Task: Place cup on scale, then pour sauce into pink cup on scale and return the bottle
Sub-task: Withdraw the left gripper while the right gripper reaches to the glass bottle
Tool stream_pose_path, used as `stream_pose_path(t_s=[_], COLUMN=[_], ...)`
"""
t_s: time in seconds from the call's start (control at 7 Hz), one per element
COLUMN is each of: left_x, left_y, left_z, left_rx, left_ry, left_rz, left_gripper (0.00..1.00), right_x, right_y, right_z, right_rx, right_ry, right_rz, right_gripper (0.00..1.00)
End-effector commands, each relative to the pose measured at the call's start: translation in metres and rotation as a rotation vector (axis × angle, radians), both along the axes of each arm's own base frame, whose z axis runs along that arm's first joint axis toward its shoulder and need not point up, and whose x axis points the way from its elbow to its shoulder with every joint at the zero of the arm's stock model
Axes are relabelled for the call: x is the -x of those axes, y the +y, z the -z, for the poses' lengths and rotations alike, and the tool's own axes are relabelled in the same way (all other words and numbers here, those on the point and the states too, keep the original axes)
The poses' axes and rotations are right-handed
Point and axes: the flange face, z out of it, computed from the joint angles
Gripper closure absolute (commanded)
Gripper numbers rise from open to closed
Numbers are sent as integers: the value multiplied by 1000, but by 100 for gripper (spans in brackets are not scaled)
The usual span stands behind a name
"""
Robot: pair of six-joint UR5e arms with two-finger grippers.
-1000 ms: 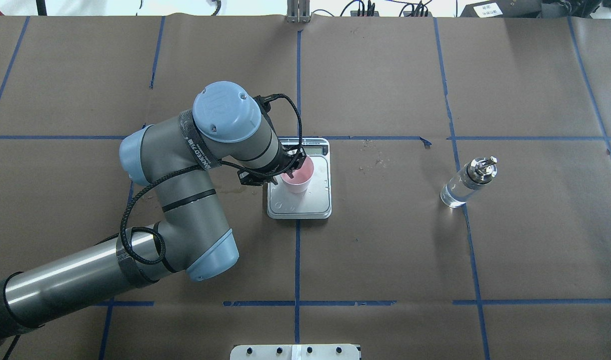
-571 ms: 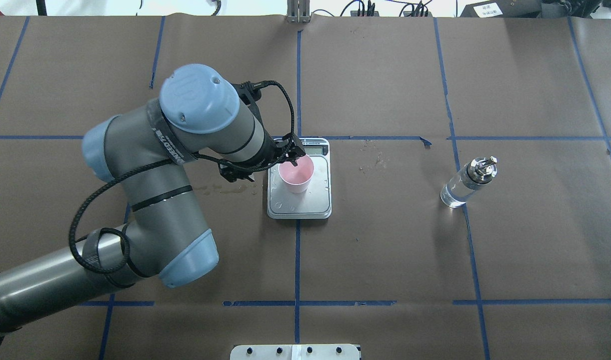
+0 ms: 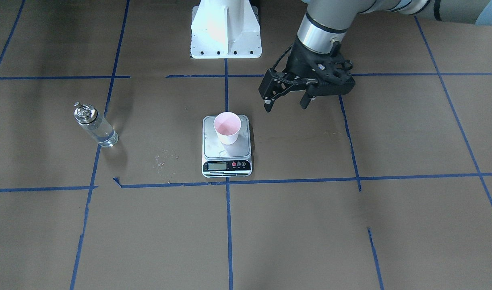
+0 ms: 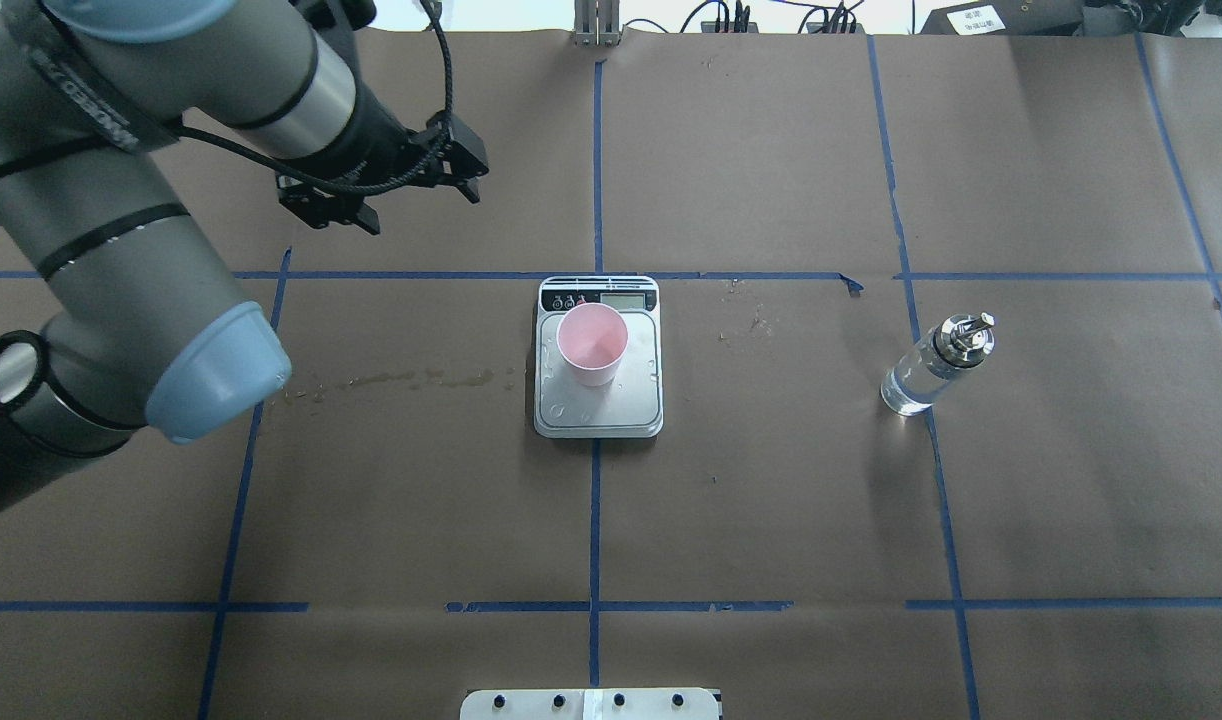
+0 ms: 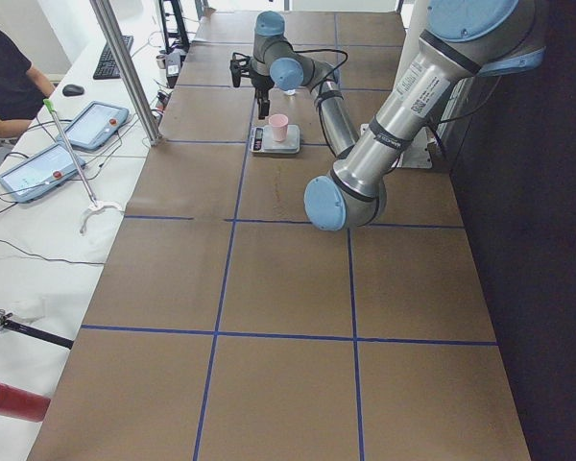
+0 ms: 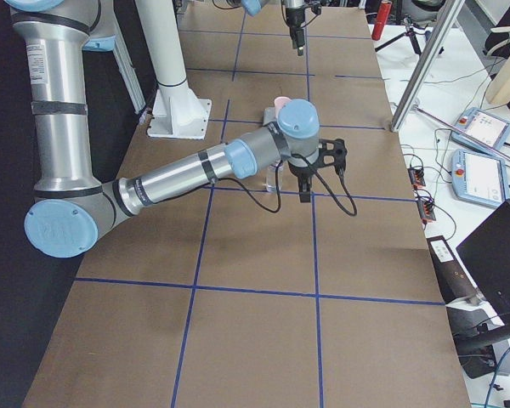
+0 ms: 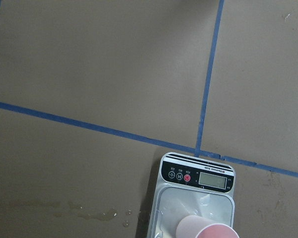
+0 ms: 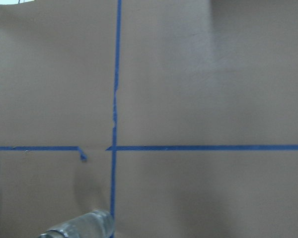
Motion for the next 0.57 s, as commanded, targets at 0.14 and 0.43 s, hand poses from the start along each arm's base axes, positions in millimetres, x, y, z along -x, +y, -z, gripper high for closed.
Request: stream_pose_path(t_s=[0.14,0.43], left_x=[85,116], left_y=[-21,-27], left_z=[-39,-61], left_rx=[-110,-147], left_ry=[-59,-97], left_rz=[-13,-10], left_gripper=[0,0], right_x=[101,169], right_y=[97,147], right_z=[96,100], right_rx=[37,-15], right_ry=[47,155], right_rz=[-125,-234], right_gripper=[0,0])
